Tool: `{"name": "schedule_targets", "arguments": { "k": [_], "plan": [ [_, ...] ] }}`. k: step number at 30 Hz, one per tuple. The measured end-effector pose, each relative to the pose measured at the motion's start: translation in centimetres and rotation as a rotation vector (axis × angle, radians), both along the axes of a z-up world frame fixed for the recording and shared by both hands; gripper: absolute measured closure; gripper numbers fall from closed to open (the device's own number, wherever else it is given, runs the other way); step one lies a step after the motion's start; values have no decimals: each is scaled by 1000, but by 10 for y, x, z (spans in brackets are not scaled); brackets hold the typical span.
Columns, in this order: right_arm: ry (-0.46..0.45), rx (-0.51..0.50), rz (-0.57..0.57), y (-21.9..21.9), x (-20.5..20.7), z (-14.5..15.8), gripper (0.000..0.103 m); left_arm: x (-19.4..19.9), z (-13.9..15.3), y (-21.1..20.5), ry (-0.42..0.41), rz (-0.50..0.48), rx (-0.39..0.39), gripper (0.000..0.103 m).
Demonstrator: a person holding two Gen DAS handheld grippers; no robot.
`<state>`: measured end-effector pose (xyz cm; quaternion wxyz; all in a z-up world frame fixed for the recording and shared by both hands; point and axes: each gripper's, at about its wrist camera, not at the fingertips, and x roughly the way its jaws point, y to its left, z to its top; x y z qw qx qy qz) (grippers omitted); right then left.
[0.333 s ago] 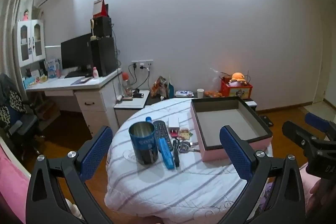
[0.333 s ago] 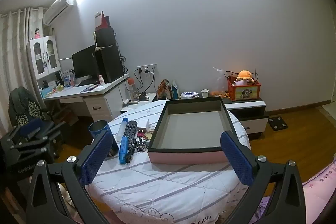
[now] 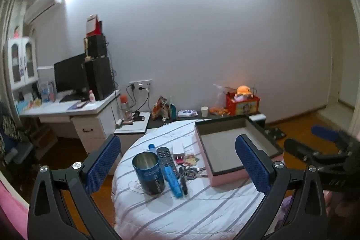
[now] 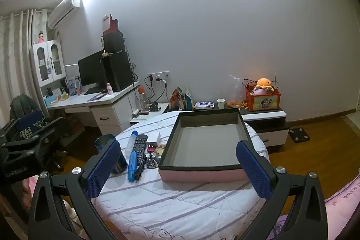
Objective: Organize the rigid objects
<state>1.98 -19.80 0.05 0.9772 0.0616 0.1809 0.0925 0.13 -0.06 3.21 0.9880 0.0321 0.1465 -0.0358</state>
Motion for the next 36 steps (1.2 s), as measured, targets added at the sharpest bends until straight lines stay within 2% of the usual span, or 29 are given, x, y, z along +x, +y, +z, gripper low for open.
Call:
{"name": "schedule_targets", "arguments": {
  "k": [2,5,10,14,23,30,36],
  "plan": [
    [1,2,3,0,2,0,0,2,-2,0,-2,36,-8,0],
    [2,-7,-8,0,4,1,0,9,-11,-6,35,81,25,0],
    [11,-11,-5,1,7,-3,0,15,-21,2,89,70,-34,0],
    [15,-25,5,3,9,-4,0,18,-22,2,102,81,-34,0],
    [22,-82,-18,5,13,5,0,14,-10,-1,71,99,14,0],
    [-16,-103,-39,4,10,19,0,11,6,9,40,103,-24,0],
    [-35,-117,-58,4,10,24,0,10,5,13,38,105,-28,0]
  ]
}}
